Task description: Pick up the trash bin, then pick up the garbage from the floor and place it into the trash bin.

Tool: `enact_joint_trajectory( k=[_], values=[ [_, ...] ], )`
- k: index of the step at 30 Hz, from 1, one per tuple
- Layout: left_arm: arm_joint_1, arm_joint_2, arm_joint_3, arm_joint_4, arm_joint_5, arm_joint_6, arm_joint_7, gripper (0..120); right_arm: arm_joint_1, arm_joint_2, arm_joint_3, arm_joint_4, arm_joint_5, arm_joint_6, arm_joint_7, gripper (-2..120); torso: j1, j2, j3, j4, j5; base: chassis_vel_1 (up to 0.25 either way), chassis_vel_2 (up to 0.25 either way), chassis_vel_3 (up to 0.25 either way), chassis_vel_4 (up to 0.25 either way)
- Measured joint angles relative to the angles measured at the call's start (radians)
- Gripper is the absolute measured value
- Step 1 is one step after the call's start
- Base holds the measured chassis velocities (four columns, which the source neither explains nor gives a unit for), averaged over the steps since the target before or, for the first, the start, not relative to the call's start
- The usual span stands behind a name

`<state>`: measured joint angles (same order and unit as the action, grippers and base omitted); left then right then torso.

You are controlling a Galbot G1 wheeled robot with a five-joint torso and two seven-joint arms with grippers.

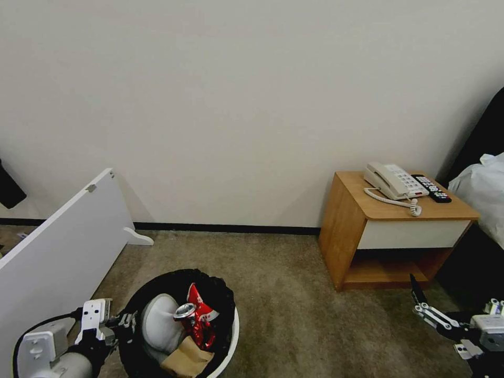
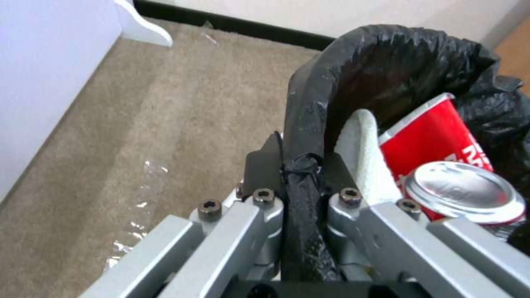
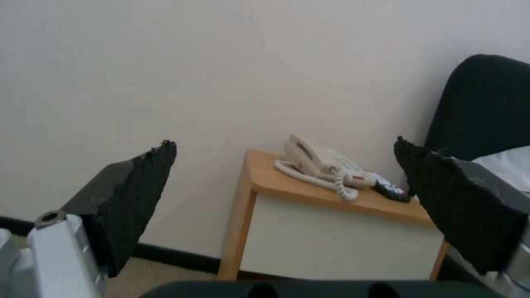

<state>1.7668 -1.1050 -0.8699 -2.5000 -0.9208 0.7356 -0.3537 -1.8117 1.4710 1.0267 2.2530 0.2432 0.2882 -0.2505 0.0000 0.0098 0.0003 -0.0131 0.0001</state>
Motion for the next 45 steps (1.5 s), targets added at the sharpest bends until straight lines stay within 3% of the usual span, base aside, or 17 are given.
enact_joint_trajectory(
  k=[11,13,18,24,37,45],
  values=[
    [-0.018,-0.007,-0.006,0.000,0.003,0.000,-0.003,4,0.008,0.012,-0.009,0.010,-0.004,-0.002,0.019,100,0.000,0.000,0.000,-0.0003,-0.0001,0.000,0.000,0.000,0.000],
    [-0.016,-0.011,-0.005,0.000,0.006,0.000,-0.003,4,-0.002,0.014,-0.065,0.014,-0.071,-0.004,0.120,100,0.000,0.000,0.000,0.0000,-0.0002,0.000,0.000,0.000,0.000],
    [-0.017,-0.014,-0.005,0.000,0.008,0.000,-0.003,4,-0.010,0.022,-0.114,-0.002,-0.116,0.027,0.156,100,0.000,0.000,0.000,-0.0002,-0.0001,0.000,0.000,0.000,0.000],
    [-0.012,-0.023,-0.003,0.000,0.010,0.000,-0.004,4,0.005,0.044,-0.164,-0.023,-0.141,0.045,0.164,100,0.000,0.000,0.000,-0.0001,-0.0002,0.000,0.000,0.000,0.000],
    [-0.010,-0.028,-0.002,0.000,0.008,0.000,-0.004,4,0.037,0.094,-0.157,-0.059,-0.162,0.054,0.076,100,0.000,0.000,0.000,-0.0002,-0.0001,0.000,0.000,0.000,0.000],
    [-0.012,-0.030,-0.003,0.000,0.009,0.000,-0.004,4,0.055,0.121,-0.148,-0.059,-0.185,0.064,0.094,100,0.000,0.000,0.000,-0.0002,0.0000,0.000,0.000,0.000,0.000]
  ],
)
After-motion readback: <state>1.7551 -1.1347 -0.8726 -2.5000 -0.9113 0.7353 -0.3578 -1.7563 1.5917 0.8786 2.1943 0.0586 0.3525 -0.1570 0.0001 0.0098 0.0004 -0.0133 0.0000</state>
